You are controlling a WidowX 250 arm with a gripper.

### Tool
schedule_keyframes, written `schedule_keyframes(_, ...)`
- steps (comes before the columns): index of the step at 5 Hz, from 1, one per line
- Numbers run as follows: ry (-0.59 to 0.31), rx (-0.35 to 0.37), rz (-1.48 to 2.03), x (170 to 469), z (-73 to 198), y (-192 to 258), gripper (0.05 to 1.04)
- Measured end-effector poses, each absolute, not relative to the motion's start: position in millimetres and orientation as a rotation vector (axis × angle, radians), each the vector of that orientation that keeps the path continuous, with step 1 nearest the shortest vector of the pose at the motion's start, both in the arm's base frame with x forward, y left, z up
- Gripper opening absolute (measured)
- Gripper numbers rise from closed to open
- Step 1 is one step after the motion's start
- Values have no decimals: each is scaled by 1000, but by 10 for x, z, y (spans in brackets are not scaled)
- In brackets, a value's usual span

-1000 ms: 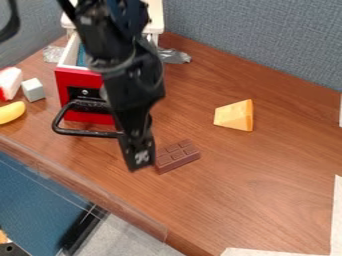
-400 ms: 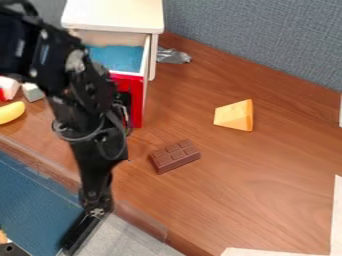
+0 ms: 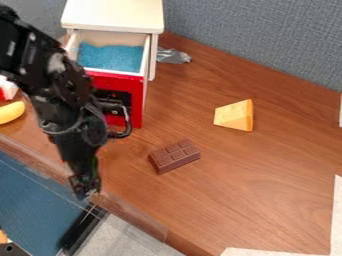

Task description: Closes the drawer

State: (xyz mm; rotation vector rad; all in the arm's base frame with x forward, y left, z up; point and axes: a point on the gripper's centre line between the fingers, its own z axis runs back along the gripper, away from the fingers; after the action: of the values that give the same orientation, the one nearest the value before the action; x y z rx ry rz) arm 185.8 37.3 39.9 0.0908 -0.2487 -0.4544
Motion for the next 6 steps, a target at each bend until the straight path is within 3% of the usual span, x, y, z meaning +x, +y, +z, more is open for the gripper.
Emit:
schedule_keyframes(2,-248,98,46,1823,451,614,1001)
schedule_keyframes(6,-194,161,130,2158,87,602,1001)
